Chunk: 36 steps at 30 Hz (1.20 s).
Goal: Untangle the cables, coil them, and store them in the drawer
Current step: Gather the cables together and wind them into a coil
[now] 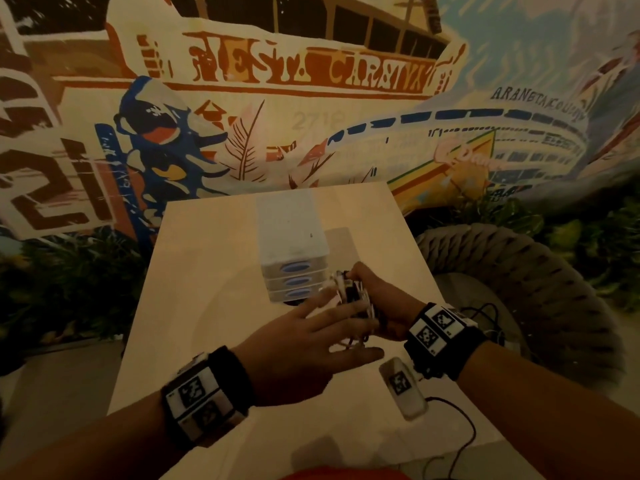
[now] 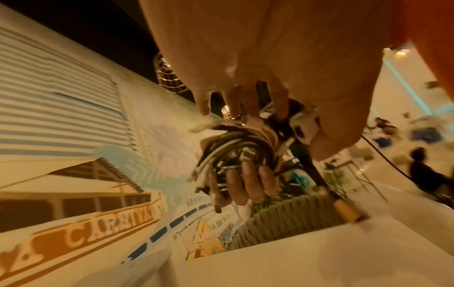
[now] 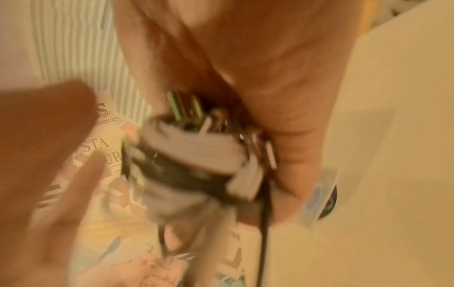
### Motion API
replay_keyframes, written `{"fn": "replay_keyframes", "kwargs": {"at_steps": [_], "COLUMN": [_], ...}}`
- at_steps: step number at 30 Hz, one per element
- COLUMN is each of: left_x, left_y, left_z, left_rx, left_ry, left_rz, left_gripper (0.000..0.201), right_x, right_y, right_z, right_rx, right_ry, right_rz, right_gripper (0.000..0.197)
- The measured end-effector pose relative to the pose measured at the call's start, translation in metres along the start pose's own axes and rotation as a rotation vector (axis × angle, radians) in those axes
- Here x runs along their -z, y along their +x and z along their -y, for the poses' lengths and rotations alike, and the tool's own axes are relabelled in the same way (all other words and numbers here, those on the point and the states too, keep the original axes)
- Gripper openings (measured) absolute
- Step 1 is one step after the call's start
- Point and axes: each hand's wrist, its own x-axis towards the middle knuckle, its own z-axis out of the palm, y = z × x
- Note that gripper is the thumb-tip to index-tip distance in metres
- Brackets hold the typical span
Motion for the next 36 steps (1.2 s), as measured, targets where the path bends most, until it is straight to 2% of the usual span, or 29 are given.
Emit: {"fn": "replay_keyframes", "kwargs": {"at_steps": [2, 4, 5, 7, 9, 11, 12, 15, 17, 19, 20, 23, 25, 27, 29, 32, 33, 34, 36], "left_x": [0.000, -0.003, -0.009, -0.024, -0.041, -0.054, -0.056, -0.048, -0.045, -0.045, -0.046, -0.049, -0.053, -0.056, -0.057, -0.060, -0.062, -0.063, -0.059], "left_y": [-0.009, -0.019, -0.021, -0.018, -0.007, 0.007, 0.014, 0.020, 0.017, 0.016, 0.017, 0.019, 0.018, 0.018, 0.019, 0.022, 0.023, 0.024, 0.026], "left_z": [0.010, 0.016, 0.019, 0.017, 0.012, 0.007, 0.005, 0.008, 0.010, 0.010, 0.010, 0.012, 0.014, 0.014, 0.011, 0.007, 0.007, 0.007, 0.008], "left_rx": [0.167, 0.458, 0.621, 0.897, 1.036, 1.043, 1.039, 1.038, 1.041, 1.003, 0.973, 0.902, 0.878, 0.856, 0.868, 0.919, 0.921, 0.919, 0.920], "left_ry": [-0.221, -0.505, -0.680, -1.102, -1.449, -1.626, -1.692, -1.845, -1.941, -2.003, -2.017, -2.037, -1.991, -1.919, -1.871, -1.813, -1.786, -1.773, -1.801], "left_rz": [-0.086, -0.287, -0.343, -0.340, -0.183, -0.081, -0.095, -0.175, -0.164, -0.162, -0.161, -0.188, -0.243, -0.300, -0.372, -0.488, -0.504, -0.522, -0.595], "left_gripper": [0.066, 0.072, 0.077, 0.091, 0.112, 0.120, 0.112, 0.070, 0.062, 0.060, 0.054, 0.046, 0.050, 0.042, 0.032, 0.031, 0.028, 0.024, 0.020], "right_x": [0.004, 0.005, 0.006, 0.002, -0.006, -0.014, -0.019, -0.031, -0.037, -0.039, -0.039, -0.039, -0.039, -0.036, -0.033, -0.038, -0.038, -0.036, -0.026], "right_y": [-0.001, -0.003, -0.002, -0.001, -0.001, 0.000, -0.001, -0.004, -0.004, -0.002, 0.000, 0.003, 0.004, 0.003, -0.001, -0.014, -0.016, -0.014, -0.010], "right_z": [0.002, 0.004, 0.004, 0.004, 0.004, 0.002, 0.001, 0.002, 0.002, -0.005, -0.009, -0.015, -0.012, -0.007, 0.001, 0.016, 0.019, 0.018, 0.011], "right_rx": [0.009, 0.048, 0.081, 0.137, 0.176, 0.221, 0.242, 0.328, 0.382, 0.409, 0.423, 0.429, 0.494, 0.583, 0.584, 0.527, 0.526, 0.519, 0.507], "right_ry": [0.015, 0.019, 0.009, -0.061, -0.101, -0.112, -0.109, -0.089, -0.162, -0.302, -0.339, -0.278, -0.391, -0.654, -0.887, -0.738, -0.687, -0.668, -0.679], "right_rz": [-0.056, -0.141, -0.163, -0.184, -0.172, -0.114, -0.073, -0.036, -0.080, -0.101, -0.106, -0.056, -0.061, -0.091, -0.098, 0.088, 0.132, 0.139, 0.104], "right_gripper": [0.051, 0.053, 0.052, 0.052, 0.050, 0.042, 0.038, 0.033, 0.032, 0.046, 0.046, 0.025, 0.020, 0.037, 0.052, 0.026, 0.025, 0.035, 0.083]}}
